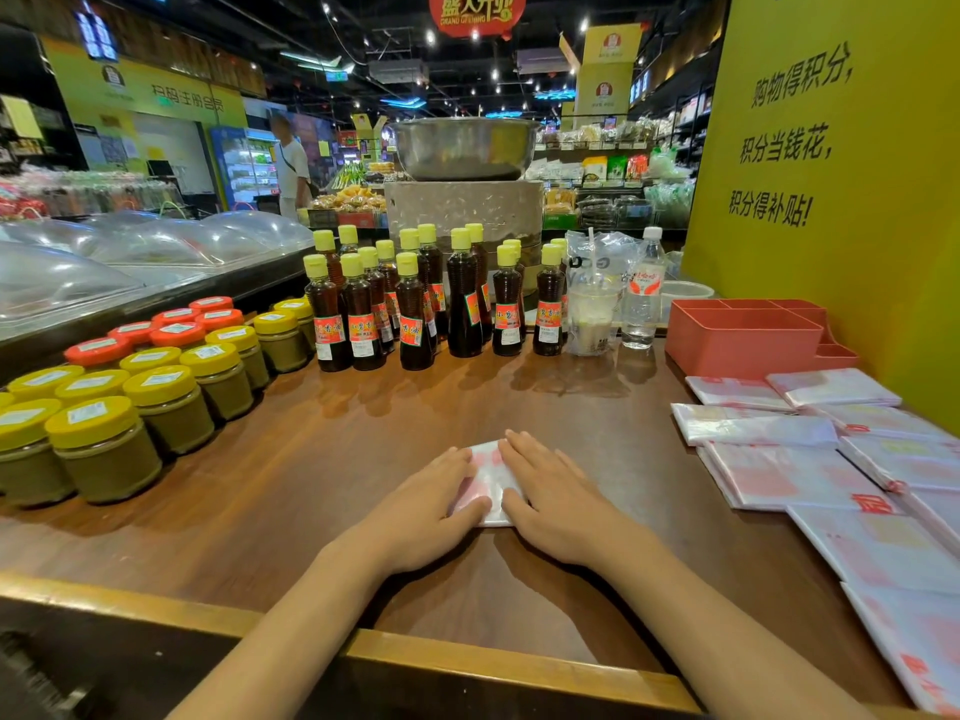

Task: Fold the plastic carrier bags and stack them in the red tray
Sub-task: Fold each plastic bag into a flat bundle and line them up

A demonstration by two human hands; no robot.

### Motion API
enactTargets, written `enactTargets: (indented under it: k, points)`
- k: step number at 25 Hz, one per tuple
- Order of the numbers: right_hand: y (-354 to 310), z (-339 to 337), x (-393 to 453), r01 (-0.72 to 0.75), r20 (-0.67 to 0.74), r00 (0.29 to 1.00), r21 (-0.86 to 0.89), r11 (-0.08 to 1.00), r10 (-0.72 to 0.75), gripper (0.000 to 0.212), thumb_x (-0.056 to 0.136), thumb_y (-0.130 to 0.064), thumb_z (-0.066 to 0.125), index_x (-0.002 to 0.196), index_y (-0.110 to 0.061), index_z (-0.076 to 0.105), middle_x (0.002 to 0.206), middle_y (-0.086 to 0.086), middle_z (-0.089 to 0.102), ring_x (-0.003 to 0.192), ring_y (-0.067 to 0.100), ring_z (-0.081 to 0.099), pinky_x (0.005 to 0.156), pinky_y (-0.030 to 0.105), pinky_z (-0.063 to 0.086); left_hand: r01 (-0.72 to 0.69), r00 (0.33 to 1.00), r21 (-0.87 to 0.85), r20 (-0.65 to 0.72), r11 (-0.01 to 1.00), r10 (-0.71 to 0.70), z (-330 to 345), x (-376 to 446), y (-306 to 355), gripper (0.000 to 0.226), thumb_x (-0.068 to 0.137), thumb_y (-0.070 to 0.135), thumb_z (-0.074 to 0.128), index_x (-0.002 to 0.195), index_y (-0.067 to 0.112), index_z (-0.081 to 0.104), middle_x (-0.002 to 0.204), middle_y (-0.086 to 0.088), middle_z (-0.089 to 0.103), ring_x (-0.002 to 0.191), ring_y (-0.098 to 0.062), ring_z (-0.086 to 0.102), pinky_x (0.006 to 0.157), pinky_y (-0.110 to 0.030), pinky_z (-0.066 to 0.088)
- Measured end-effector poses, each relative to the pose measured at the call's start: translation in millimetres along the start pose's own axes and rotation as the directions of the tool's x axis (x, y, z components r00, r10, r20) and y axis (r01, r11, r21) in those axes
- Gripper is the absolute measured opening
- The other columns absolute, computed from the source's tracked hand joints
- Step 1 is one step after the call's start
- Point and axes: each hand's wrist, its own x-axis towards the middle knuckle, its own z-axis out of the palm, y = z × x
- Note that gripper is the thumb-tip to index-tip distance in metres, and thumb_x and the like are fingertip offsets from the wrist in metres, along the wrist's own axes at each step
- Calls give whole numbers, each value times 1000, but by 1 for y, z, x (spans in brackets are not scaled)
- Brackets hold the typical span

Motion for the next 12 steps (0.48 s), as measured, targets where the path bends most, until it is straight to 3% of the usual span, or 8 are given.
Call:
enactTargets:
  k: [2, 4, 9, 12]
  points:
    - [1, 2, 1, 4, 40, 999, -27, 1000, -3, 63, 105, -37, 27, 162, -21, 4, 169, -8, -5, 152, 3, -9, 124, 33, -6, 7, 1000, -42, -12, 999, -8, 0, -2, 2, 58, 99, 49, 48, 148, 21, 33, 149, 2, 42, 130, -11, 45, 106, -21, 36]
    - [3, 4, 1, -7, 65, 998, -36, 999, 9, 63, 105, -38, 26, 162, -21, 3, 169, -7, -5, 153, 4, -8, 124, 34, -5, 3, 1000, -27, -31, 1000, -4, 0, -4, 3, 51, 97, 51, 50, 139, 23, 39, 137, 5, 48, 114, -9, 52, 97, -25, 46]
    - [4, 3, -1, -60, 36, 998, -1, 998, 60, 69, 102, -44, 30, 162, -18, 5, 169, -3, -3, 154, 8, -2, 125, 36, -3, 44, 968, 106, -249, 993, -16, -2, -8, -2, 47, 93, 54, 53, 133, 30, 47, 120, 13, 53, 103, -7, 48, 81, -22, 42]
    - [4, 3, 0, -90, 57, 994, -29, 996, 92, 70, 102, -46, 29, 161, -17, 4, 169, -2, -2, 154, 10, -4, 126, 41, -4, 30, 977, 69, -214, 997, -15, -2, -10, 0, 50, 97, 51, 52, 141, 30, 46, 129, 12, 56, 108, -6, 50, 89, -23, 45]
